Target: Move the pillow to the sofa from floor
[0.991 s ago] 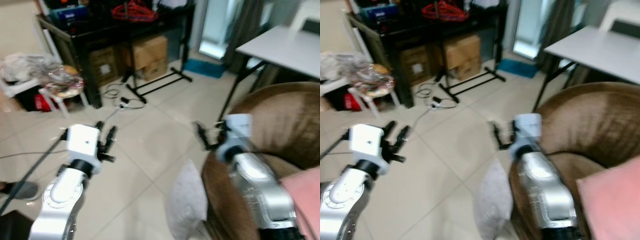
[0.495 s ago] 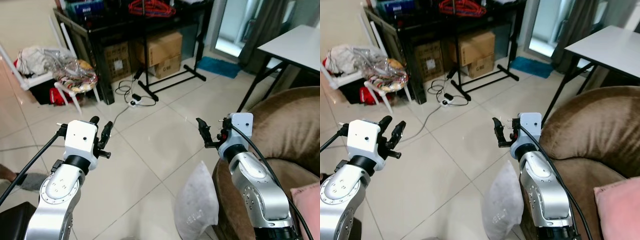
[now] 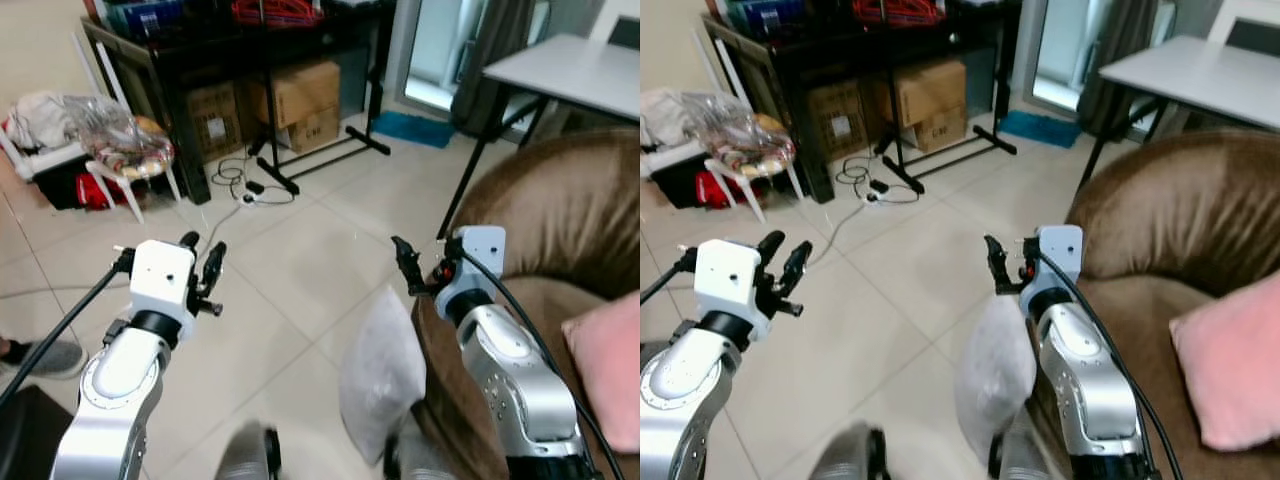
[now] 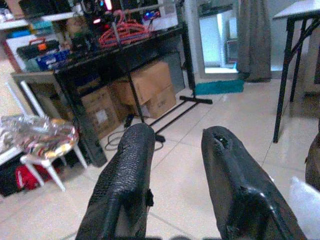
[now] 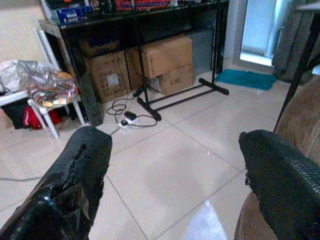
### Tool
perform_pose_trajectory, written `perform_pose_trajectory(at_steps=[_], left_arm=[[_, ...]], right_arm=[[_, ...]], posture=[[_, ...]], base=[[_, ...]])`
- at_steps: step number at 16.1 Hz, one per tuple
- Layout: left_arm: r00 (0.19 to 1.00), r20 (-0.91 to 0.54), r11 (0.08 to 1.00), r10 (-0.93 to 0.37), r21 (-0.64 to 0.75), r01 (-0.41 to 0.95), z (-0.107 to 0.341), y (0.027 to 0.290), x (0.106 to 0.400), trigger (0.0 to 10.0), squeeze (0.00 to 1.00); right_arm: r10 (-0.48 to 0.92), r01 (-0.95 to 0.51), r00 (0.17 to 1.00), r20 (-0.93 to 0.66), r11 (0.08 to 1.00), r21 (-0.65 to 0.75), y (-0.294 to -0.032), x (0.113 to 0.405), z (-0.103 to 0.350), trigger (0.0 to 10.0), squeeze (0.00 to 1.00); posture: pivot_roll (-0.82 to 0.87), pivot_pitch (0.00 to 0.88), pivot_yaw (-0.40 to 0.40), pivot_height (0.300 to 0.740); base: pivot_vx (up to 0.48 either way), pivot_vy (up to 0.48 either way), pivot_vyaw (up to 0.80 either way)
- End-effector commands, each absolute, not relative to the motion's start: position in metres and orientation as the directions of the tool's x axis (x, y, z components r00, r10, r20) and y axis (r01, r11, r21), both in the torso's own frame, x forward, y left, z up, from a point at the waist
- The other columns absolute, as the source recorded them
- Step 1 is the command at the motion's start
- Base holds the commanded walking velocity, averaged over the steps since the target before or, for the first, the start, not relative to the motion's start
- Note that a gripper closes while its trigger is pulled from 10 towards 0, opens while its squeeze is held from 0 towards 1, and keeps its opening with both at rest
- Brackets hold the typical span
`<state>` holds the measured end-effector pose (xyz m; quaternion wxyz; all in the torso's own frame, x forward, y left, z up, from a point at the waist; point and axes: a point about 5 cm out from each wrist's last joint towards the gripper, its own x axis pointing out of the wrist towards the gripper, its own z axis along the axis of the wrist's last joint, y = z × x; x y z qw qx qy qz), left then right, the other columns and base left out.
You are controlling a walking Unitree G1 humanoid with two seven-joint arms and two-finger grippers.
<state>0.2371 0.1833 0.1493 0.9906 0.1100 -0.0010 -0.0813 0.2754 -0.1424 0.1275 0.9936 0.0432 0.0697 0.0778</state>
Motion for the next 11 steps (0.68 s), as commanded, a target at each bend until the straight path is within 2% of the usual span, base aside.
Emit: perform_pose_trajectory(at_steps=[1,6,10,11], left_arm=[[0.988,-0.016,0.965,-0.151,0.214,0.151,0.1477,0.1835,0.2365,10.0,0.00],[0.993,-0.015,0.972,-0.117,0.205,0.118,0.1428,0.1868,0.2351,10.0,0.00],[0.993,-0.015,0.972,-0.120,0.200,0.120,0.1407,0.1883,0.2334,10.0,0.00],[0.993,-0.014,0.972,-0.120,0.202,0.121,0.1402,0.1882,0.2330,10.0,0.00]], right_arm=[[0.151,-0.140,0.980,-0.128,0.986,0.090,-0.1437,0.2772,0.1288,10.0,0.00],[0.163,-0.154,0.979,-0.125,0.985,0.077,-0.1423,0.2785,0.1285,10.0,0.00],[0.175,-0.168,0.976,-0.132,0.984,0.063,-0.1404,0.2787,0.1270,10.0,0.00],[0.177,-0.170,0.975,-0.133,0.984,0.059,-0.1400,0.2787,0.1268,10.0,0.00]], posture=[[-0.03,0.000,0.032,0.600],[-0.03,0.000,0.025,0.555],[-0.03,0.000,0.021,0.555],[-0.03,0.000,0.020,0.555]], base=[[0.000,0.000,0.00],[0.000,0.000,0.00],[0.000,0.000,0.00],[0.277,0.000,0.00]])
